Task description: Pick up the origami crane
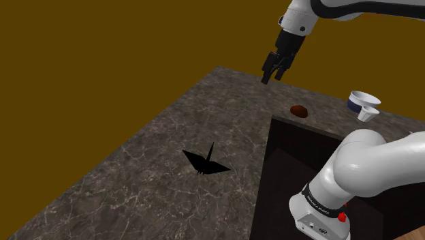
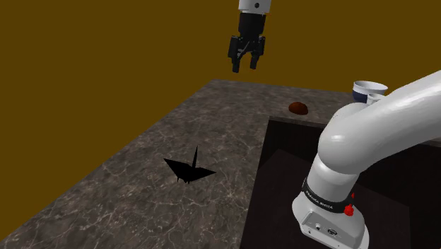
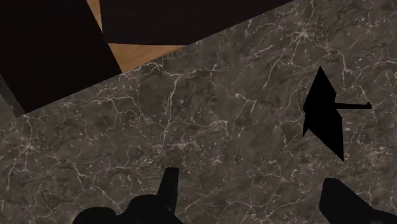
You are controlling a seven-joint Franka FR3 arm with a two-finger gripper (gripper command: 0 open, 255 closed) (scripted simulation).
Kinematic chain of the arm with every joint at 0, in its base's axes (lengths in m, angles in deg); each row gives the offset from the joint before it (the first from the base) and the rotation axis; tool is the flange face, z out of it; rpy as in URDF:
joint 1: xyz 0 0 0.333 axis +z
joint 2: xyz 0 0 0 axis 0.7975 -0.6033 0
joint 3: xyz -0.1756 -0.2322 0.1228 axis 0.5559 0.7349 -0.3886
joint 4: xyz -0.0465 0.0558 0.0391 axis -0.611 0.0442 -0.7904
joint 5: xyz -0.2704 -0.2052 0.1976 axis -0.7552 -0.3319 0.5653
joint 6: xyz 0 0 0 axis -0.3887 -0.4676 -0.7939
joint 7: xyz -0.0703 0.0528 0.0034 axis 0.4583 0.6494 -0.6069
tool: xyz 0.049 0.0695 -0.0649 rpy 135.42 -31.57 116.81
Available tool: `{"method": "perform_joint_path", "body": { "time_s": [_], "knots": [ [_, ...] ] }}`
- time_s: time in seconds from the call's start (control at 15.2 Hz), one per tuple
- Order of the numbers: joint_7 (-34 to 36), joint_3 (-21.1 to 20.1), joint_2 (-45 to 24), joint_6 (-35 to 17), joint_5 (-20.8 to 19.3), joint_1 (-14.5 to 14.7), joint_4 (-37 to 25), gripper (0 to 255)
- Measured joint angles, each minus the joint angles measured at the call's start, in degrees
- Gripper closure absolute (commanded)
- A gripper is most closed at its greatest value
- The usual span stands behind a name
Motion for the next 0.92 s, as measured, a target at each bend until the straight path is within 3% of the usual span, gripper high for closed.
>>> {"method": "perform_joint_path", "body": {
  "time_s": [0.33,0.92],
  "knots": [
    [-0.56,-1.02,-0.5,-5.77,1.39,1.69,4.28,0],
    [-2.62,-4.54,-6.13,-25.44,6.03,7.59,14.92,0]
  ]
}}
